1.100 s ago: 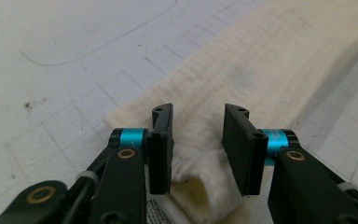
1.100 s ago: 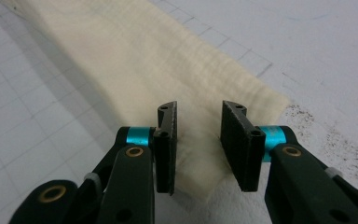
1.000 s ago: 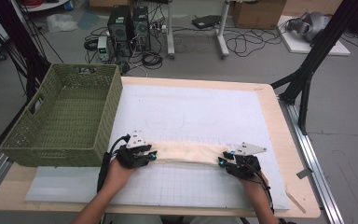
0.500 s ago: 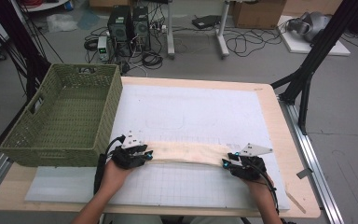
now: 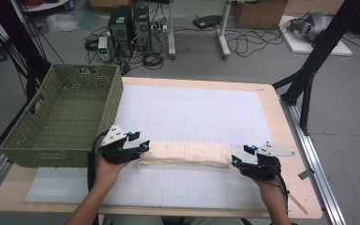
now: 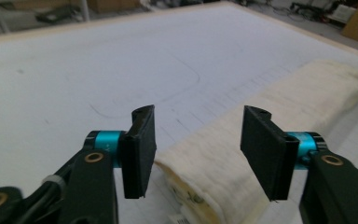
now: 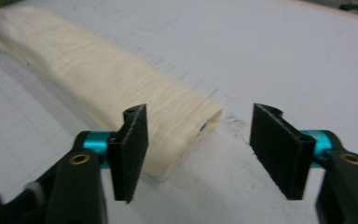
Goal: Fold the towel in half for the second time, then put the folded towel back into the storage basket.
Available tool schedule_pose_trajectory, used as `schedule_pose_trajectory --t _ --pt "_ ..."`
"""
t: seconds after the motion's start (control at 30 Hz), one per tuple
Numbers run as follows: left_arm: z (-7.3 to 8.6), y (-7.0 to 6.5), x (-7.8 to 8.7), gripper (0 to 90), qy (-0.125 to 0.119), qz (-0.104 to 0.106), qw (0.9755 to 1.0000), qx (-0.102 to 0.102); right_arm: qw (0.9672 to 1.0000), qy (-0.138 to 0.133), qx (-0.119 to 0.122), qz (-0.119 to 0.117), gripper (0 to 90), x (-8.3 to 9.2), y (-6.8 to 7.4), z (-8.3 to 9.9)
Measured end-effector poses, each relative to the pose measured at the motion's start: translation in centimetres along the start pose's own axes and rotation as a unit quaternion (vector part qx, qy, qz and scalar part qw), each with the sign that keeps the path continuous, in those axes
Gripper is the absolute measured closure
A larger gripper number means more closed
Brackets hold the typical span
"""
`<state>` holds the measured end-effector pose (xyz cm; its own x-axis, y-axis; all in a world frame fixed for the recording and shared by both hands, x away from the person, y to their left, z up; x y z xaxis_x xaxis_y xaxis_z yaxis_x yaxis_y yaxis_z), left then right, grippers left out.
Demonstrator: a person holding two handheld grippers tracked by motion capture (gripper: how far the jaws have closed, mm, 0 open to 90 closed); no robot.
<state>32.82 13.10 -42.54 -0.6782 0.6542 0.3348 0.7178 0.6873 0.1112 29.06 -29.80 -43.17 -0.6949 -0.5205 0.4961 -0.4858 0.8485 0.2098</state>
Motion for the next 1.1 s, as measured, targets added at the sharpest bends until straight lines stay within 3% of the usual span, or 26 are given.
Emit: schedule_pose_trajectory --t 0.2,0.37,0.5,1.1 --pt "-0.6 0.4 0.6 34.2 -0.025 0.001 0.9994 0.023 0.9992 -0.036 -0.001 0.015 19.8 1.7 -0.3 -0.5" --pt "-0.6 0.5 0.6 20.8 -0.024 -0.021 0.9983 0.049 0.9990 -0.015 0.005 0.042 11.6 2.0 -0.6 0.3" --pt "-0.5 0.5 0.7 20.2 -0.025 -0.015 0.9985 0.046 0.9985 -0.006 0.034 0.042 11.0 2.1 -0.6 0.8" --pt "-0.2 0.6 0.8 20.2 -0.021 -0.010 0.9991 0.034 0.9984 -0.014 0.025 0.050 11.0 1.9 -1.0 0.7"
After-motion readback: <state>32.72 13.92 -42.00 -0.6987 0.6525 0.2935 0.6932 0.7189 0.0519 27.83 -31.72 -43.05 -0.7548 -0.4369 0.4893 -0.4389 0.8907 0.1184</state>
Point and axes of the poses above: each handheld gripper's, and its own axes: x roughly backward along the jaws, z roughly out of its underside, y roughly to its left, the point moved 3 cm from there along -x, roughly forward along the jaws, and after that the axes turned 13 degrees about -x, right-handed, at the moved point
